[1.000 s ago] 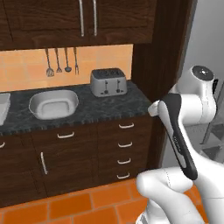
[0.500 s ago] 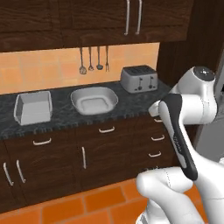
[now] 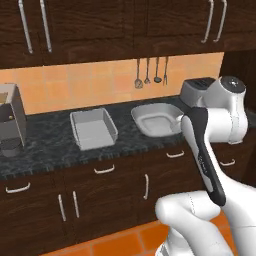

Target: Place one tomato and one chicken drumstick in each tupperware on the nearby counter, to pack two identical lunches.

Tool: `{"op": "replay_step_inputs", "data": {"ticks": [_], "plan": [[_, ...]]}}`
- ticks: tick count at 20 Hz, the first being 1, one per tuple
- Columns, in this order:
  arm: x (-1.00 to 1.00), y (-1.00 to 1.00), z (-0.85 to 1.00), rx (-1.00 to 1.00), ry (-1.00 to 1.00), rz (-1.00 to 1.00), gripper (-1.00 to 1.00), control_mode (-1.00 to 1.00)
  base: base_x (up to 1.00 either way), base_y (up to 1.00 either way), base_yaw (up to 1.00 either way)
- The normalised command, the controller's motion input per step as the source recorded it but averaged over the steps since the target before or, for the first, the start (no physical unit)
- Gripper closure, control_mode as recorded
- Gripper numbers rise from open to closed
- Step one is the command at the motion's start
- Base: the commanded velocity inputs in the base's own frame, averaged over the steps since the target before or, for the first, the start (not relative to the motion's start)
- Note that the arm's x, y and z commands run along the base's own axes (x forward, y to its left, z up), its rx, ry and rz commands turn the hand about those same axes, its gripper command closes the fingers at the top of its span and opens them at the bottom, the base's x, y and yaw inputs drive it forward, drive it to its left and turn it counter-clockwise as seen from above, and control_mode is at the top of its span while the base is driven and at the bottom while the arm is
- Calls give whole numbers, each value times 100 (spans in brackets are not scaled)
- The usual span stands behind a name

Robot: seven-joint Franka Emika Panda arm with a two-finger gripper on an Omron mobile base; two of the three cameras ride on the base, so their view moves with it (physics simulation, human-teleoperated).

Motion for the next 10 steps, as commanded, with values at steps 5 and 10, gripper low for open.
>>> {"op": "replay_step_inputs", "data": {"ticks": [5, 10], "plan": [[0, 0, 0, 0, 0, 0, 100, 100, 16, 100, 0], [0, 0, 0, 0, 0, 0, 100, 100, 52, 60, 0]]}}
